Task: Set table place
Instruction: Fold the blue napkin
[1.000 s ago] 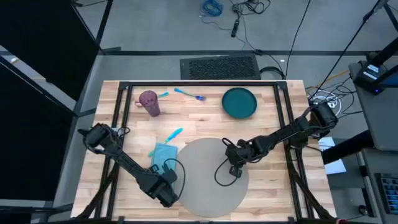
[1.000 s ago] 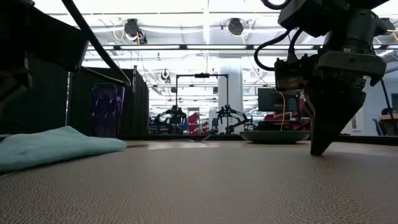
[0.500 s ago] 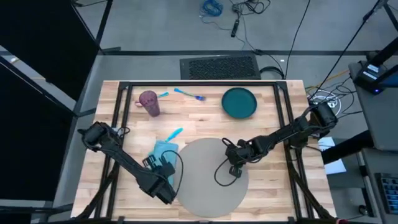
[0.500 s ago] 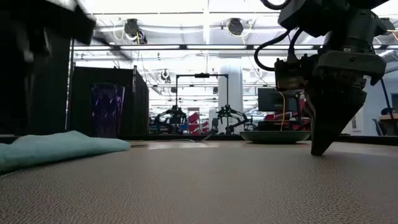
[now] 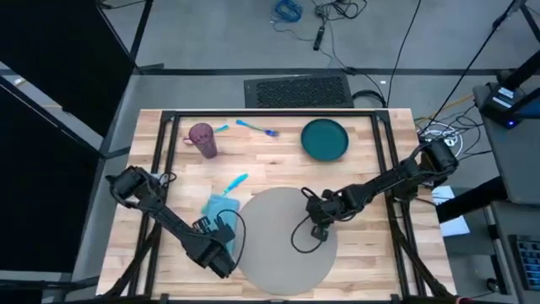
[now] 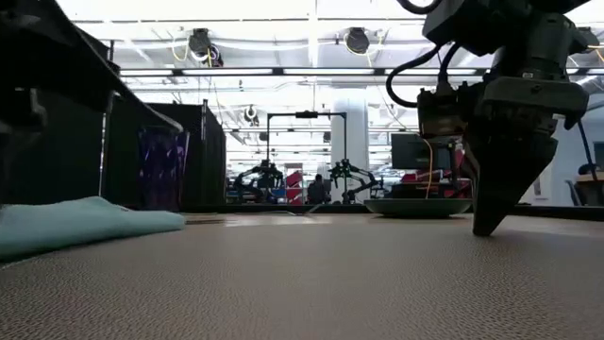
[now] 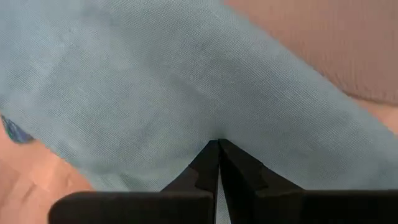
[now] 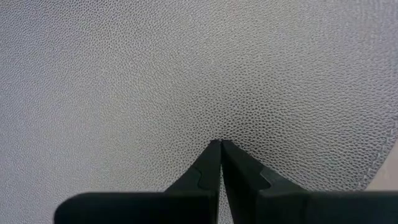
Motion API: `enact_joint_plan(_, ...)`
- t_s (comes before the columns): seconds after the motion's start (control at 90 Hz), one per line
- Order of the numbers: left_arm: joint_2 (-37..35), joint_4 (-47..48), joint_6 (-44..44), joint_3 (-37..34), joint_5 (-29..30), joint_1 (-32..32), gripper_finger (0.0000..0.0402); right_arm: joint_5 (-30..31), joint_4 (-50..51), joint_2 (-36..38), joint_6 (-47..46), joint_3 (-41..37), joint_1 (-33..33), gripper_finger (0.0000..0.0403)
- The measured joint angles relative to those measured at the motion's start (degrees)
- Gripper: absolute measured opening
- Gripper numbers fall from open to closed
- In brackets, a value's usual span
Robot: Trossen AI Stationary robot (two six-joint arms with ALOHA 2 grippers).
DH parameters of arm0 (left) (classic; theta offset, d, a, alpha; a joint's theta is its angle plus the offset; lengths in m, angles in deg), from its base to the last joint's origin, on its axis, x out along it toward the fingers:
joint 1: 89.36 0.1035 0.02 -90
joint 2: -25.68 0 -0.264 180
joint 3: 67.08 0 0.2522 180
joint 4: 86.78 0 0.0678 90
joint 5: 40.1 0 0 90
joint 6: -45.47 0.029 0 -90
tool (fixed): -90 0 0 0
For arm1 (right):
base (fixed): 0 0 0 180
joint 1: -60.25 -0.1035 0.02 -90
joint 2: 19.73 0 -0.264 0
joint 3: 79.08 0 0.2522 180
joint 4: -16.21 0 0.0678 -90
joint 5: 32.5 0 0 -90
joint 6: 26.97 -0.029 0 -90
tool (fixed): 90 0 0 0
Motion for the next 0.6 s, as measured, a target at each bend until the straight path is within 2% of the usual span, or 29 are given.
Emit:
enact_joint_plan(0.378, 0.11, -3.22, -7.46, 1.11, -2.20, -4.36, 0.0000, 0.00, 0.00, 0.01, -0.24, 0.00, 0.00, 0.0000)
enact_joint_plan(0.6, 0.19, -2.96, -7.60, 1.61, -1.34, -5.00, 0.0000, -0.28, -0.04, 0.01, -0.39, 0.00, 0.02, 0.0000)
